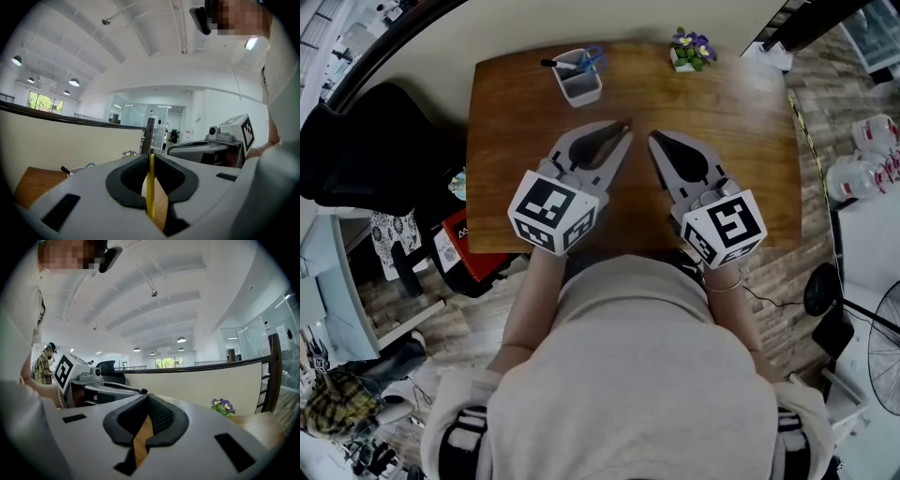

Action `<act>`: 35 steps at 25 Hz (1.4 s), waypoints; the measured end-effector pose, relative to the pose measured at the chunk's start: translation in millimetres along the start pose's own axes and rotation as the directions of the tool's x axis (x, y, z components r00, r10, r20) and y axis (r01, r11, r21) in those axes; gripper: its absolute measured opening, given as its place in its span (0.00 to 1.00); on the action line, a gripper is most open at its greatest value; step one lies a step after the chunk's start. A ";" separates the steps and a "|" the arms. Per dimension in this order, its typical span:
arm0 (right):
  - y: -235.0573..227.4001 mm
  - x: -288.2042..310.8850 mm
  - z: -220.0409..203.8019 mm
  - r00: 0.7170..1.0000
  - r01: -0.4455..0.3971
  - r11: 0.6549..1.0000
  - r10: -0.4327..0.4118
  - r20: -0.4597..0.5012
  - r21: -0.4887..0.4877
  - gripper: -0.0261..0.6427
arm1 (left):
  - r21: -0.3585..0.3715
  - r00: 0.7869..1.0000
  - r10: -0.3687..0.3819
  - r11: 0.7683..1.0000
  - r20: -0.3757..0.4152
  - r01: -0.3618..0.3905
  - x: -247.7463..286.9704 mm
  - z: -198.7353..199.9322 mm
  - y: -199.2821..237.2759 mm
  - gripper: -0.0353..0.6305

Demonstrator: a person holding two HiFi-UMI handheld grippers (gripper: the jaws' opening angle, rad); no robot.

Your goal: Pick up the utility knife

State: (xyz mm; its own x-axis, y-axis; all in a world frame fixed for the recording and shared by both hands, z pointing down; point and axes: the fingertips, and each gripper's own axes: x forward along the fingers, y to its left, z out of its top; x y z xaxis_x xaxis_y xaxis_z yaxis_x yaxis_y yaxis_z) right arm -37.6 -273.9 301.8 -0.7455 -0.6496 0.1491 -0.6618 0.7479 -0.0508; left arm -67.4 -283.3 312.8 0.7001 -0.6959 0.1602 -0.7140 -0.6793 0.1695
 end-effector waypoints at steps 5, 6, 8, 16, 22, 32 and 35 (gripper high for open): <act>-0.3 1.8 -1.5 1.000 0.002 1.000 -0.002 -0.011 0.005 0.06 | -0.009 1.000 -0.004 1.000 -0.006 0.004 0.5 -2.4 2.1 0.15; 0.0 2.1 -1.9 1.000 -0.001 1.000 0.001 -0.013 0.006 0.06 | -0.010 1.000 -0.005 1.000 -0.007 0.004 0.4 -2.7 2.2 0.15; -0.1 2.6 -3.1 1.000 -0.006 1.000 0.007 -0.018 0.010 0.06 | -0.012 1.000 -0.007 1.000 -0.007 0.007 0.9 -2.8 1.8 0.15; 0.2 4.6 -9.4 1.000 -0.007 1.000 0.008 -0.031 0.027 0.06 | -0.012 1.000 -0.015 1.000 -0.012 0.015 1.7 -6.8 0.5 0.15; 0.8 5.2 -9.7 0.999 -0.013 1.000 0.014 -0.034 0.019 0.06 | -0.014 1.000 -0.013 1.000 -0.012 0.013 2.4 -8.2 1.0 0.15; 2.0 6.5 -9.3 0.999 -0.018 1.000 0.019 -0.034 0.015 0.06 | -0.020 1.000 -0.014 1.000 -0.014 0.013 1.7 -9.0 3.5 0.15; 2.8 6.5 -9.5 0.999 -0.019 1.000 0.019 -0.036 0.014 0.06 | -0.027 1.000 -0.014 1.000 -0.014 0.014 0.9 -9.6 4.1 0.15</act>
State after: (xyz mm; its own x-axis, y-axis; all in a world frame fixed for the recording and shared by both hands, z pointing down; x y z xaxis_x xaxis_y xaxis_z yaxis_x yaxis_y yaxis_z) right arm -43.6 -274.7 312.1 -0.7549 -0.6297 0.1832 -0.6487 0.7581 -0.0673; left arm -69.5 -284.5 323.0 0.7102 -0.6828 0.1714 -0.7038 -0.6822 0.1984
